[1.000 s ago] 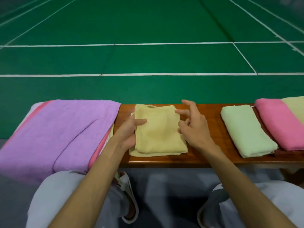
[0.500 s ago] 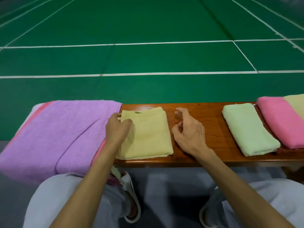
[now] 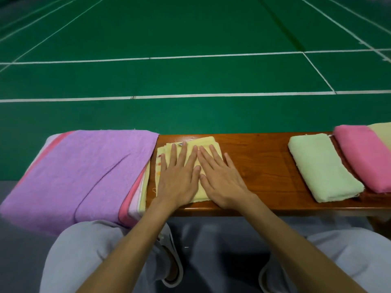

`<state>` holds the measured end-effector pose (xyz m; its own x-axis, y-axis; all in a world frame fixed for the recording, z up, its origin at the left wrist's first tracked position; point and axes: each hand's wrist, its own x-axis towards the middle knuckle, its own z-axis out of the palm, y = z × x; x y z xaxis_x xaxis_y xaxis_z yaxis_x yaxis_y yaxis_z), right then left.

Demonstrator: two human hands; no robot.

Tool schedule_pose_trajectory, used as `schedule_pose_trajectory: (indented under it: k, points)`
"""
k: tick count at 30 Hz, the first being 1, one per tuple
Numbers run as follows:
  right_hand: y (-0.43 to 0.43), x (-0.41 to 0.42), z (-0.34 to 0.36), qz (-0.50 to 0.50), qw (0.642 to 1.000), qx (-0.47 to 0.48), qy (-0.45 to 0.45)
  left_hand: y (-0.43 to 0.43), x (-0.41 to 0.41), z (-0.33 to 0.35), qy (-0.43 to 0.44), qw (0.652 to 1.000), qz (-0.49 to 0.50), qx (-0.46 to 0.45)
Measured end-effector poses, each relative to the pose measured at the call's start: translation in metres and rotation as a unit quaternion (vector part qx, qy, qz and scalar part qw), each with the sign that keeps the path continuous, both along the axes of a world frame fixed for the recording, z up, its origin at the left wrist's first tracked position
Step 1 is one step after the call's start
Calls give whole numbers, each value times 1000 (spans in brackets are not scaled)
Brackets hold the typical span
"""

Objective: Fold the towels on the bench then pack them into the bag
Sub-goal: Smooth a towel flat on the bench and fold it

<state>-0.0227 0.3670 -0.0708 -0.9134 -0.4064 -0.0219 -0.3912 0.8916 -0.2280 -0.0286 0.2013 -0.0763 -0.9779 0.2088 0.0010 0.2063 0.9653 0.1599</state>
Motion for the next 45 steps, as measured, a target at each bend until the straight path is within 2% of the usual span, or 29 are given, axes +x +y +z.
schedule_pose_trajectory:
  k: [6, 10, 14, 17, 19, 21, 26, 34, 37, 40, 42, 45]
  points:
    - [61, -4, 4, -62, 997, 50, -13, 47, -12, 1, -4, 997, -58, 48]
    - [99, -6, 1, -100, 993, 54, -22, 41, -14, -4, -2, 999, -33, 33]
    - [112, -2, -5, -116, 993, 29, -13, 18, -9, -2, -46, 994, -25, 94]
    - [110, 2, 2, -90, 995, -45, 8, 8, 0, 3, -48, 988, -44, 142]
    - [104, 8, 13, -43, 996, -73, 16, -1, 11, 8, 6, 988, -95, 122]
    - [95, 18, 22, 16, 999, -50, 5, -12, 25, 11, 47, 981, -164, 88]
    - [81, 41, 10, 84, 996, 40, -10, -28, 44, 1, 21, 973, -227, 28]
    - [85, 55, 11, 81, 996, 17, 45, -38, 45, 4, 59, 964, -241, 96]
    - [87, 53, 33, 45, 998, -44, -15, -37, 40, 19, 51, 962, -218, 153]
    - [91, 45, 60, -7, 988, -139, -72, -36, 33, 38, -27, 936, -161, 311]
    - [92, 38, 70, -33, 966, -230, -111, -34, 26, 47, -85, 909, -123, 388]
    - [90, 23, 65, -74, 928, -342, -129, -25, 15, 45, -121, 889, -54, 439]
